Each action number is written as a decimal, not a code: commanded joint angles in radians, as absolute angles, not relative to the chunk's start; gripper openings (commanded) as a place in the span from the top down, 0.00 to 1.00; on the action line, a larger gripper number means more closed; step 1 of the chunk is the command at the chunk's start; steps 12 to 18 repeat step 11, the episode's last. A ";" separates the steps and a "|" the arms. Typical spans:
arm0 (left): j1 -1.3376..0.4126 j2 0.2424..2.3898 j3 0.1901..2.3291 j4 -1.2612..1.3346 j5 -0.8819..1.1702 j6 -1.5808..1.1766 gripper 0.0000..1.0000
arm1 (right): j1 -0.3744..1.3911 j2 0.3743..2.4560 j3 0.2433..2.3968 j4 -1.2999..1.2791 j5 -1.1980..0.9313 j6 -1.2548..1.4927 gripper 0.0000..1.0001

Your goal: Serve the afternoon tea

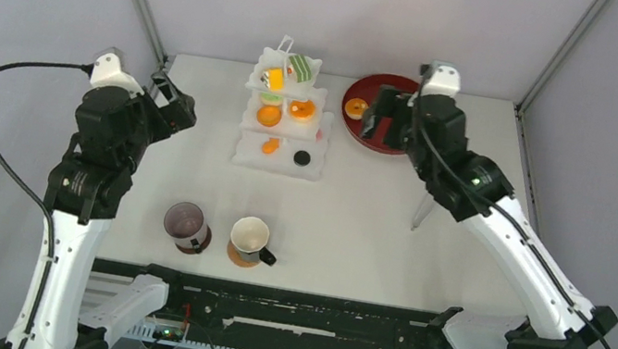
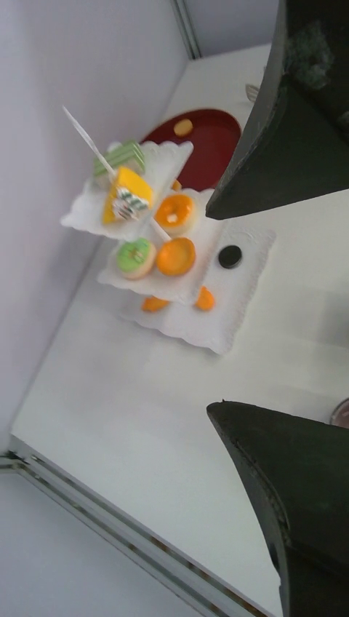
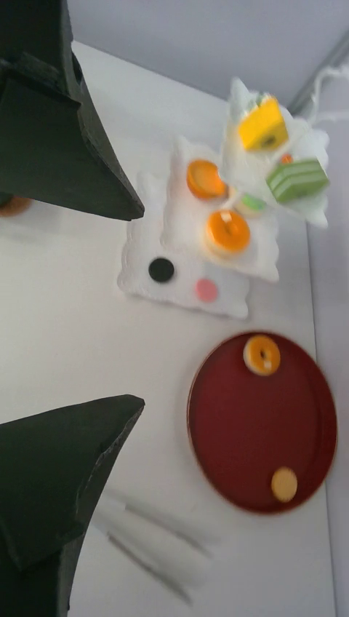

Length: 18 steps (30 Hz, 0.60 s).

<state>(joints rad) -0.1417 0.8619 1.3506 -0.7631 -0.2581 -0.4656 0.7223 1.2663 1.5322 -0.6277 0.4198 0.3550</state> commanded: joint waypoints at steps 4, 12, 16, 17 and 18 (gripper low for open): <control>-0.135 0.835 1.358 -0.594 -0.245 -0.421 0.00 | 0.561 1.070 1.422 -0.649 0.456 0.423 0.03; -0.136 0.847 1.380 -0.600 -0.278 -0.396 0.00 | 0.494 0.986 1.361 -0.586 0.427 0.440 0.03; -0.136 0.847 1.380 -0.600 -0.278 -0.396 0.00 | 0.494 0.986 1.361 -0.586 0.427 0.440 0.03; -0.136 0.847 1.380 -0.600 -0.278 -0.396 0.00 | 0.494 0.986 1.361 -0.586 0.427 0.440 0.03; -0.136 0.847 1.380 -0.600 -0.278 -0.396 0.00 | 0.494 0.986 1.361 -0.586 0.427 0.440 0.03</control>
